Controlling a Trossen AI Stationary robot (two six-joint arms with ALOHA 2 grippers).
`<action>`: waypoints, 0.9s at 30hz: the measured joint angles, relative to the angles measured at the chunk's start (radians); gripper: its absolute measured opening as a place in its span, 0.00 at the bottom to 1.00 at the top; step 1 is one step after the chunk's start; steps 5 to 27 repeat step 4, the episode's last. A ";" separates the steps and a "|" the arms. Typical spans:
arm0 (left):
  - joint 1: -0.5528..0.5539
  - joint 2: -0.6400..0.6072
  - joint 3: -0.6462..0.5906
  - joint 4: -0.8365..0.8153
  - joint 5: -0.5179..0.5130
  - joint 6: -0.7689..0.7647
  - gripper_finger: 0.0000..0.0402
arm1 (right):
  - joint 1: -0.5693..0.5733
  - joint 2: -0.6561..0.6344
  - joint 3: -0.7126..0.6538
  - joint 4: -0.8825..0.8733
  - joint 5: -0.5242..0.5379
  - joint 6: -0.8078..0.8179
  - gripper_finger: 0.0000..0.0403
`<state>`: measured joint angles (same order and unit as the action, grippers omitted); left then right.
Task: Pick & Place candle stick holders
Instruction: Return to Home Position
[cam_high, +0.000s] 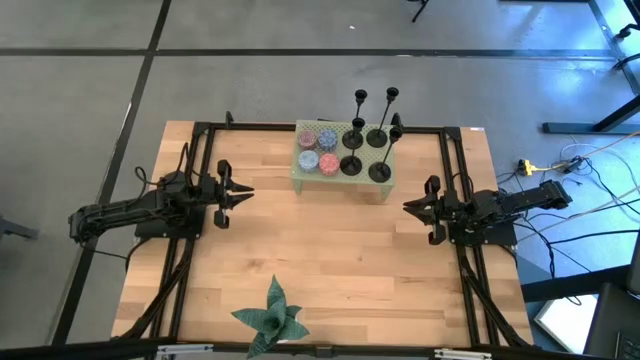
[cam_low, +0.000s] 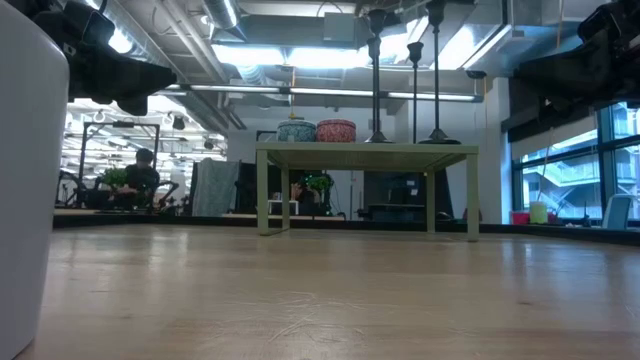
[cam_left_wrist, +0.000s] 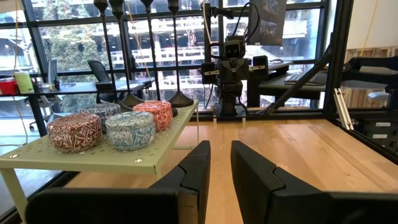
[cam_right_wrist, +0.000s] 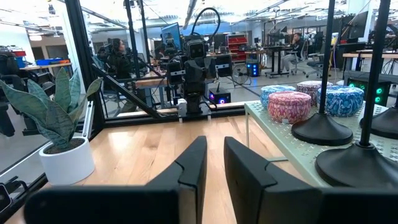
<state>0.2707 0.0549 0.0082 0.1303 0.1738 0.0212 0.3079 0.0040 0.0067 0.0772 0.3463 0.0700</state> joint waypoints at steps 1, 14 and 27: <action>0.000 0.000 0.000 0.000 0.000 0.000 0.15 | 0.000 0.000 0.000 0.000 0.000 0.000 0.15; 0.000 0.000 0.000 0.000 0.000 0.000 0.15 | 0.000 0.000 0.000 0.000 0.000 0.000 0.15; 0.000 0.000 0.000 0.000 0.000 0.000 0.15 | 0.000 0.000 0.000 0.000 0.000 0.000 0.15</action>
